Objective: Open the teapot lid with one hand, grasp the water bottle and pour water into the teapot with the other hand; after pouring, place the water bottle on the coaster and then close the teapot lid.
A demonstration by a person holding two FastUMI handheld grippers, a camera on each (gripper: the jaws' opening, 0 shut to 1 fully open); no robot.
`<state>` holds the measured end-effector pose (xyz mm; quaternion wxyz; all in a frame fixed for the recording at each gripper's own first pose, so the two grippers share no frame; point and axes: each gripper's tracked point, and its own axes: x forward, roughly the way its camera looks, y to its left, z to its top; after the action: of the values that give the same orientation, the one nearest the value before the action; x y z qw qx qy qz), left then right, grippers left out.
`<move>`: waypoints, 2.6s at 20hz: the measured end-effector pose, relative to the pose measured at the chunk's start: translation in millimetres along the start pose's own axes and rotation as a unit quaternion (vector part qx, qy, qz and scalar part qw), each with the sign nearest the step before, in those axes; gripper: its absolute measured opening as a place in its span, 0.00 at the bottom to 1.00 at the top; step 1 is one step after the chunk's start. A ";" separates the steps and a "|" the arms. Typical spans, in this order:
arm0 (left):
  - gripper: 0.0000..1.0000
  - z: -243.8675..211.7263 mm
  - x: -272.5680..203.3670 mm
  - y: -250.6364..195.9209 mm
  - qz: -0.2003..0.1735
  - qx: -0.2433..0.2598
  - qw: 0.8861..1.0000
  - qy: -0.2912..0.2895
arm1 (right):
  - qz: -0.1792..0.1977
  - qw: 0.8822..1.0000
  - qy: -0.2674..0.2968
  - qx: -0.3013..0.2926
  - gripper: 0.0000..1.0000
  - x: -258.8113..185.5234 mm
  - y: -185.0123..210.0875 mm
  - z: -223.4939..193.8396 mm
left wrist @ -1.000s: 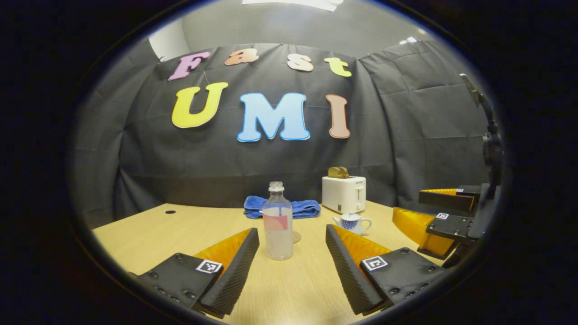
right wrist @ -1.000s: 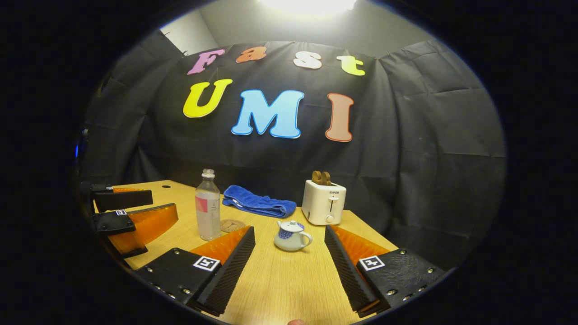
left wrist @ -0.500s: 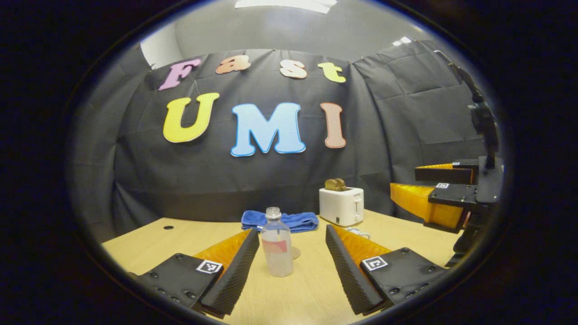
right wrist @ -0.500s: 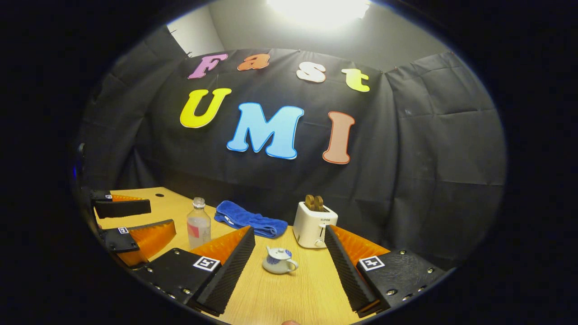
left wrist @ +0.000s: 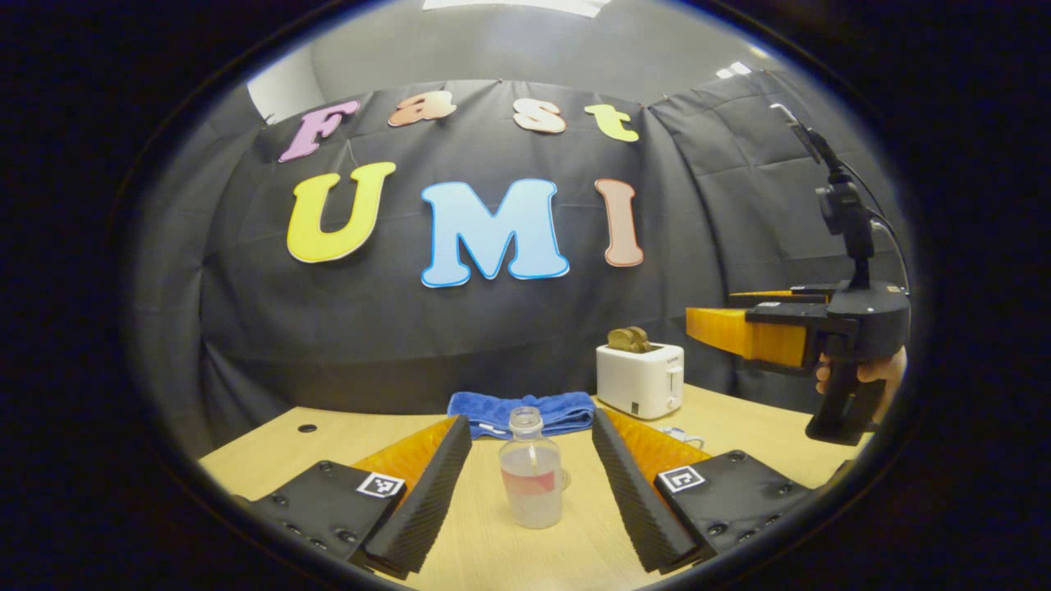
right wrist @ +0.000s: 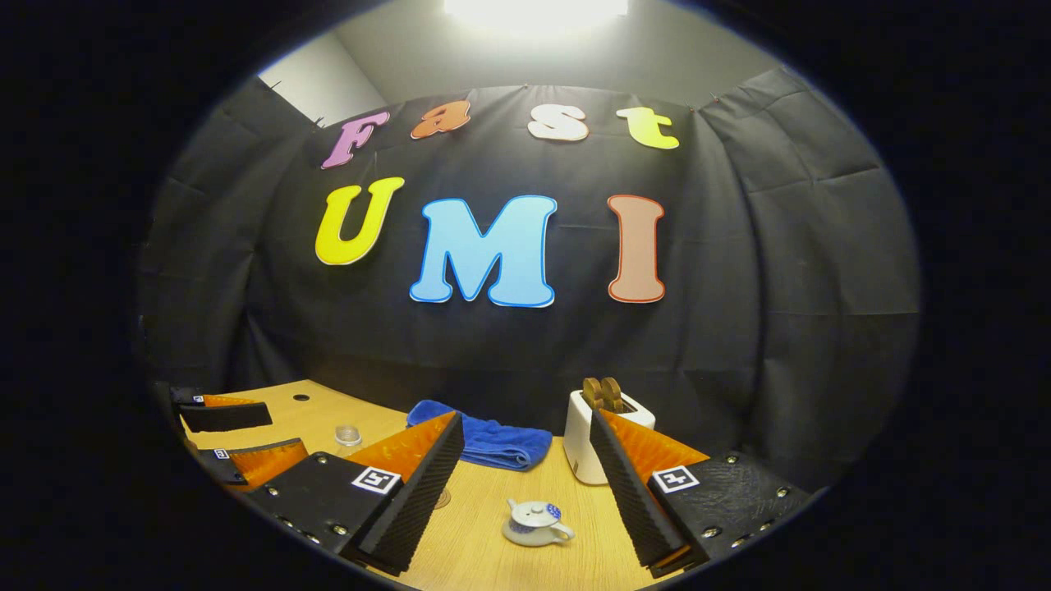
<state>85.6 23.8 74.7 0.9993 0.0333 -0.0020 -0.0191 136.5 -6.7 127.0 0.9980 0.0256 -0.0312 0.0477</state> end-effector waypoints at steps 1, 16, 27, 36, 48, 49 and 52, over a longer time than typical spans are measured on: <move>1.00 -3.6 7.2 -1.9 -0.006 -0.004 1.000 0.001 | -0.005 1.000 0.003 0.006 0.95 9.1 -1.2 -4.0; 1.00 -75.8 39.3 4.5 -0.029 -0.041 0.997 0.050 | -0.032 0.993 0.111 0.009 0.78 72.1 -11.9 -137.2; 1.00 -106.4 48.8 -6.6 -0.046 -0.068 0.995 0.065 | -0.038 0.988 0.146 0.021 0.51 86.9 -9.3 -189.8; 1.00 -116.1 47.0 -4.8 -0.044 -0.068 0.994 0.076 | -0.051 0.989 0.139 0.000 0.22 88.1 -11.2 -188.2; 1.00 -120.1 46.3 -4.3 -0.045 -0.072 0.993 0.081 | -0.034 0.990 0.133 0.017 0.22 91.3 -9.8 -187.5; 1.00 -119.2 46.8 -4.3 -0.045 -0.072 0.993 0.080 | -0.031 0.990 0.135 0.025 0.22 91.6 -9.9 -187.8; 1.00 -120.8 46.9 -5.9 -0.046 -0.069 0.993 0.080 | -0.042 0.990 0.134 0.021 0.22 94.1 -10.8 -188.1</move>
<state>132.9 24.1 -46.1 0.9942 -0.0347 0.0812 -0.0621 242.3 1.6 -54.9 0.9936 0.0417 0.1044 0.0096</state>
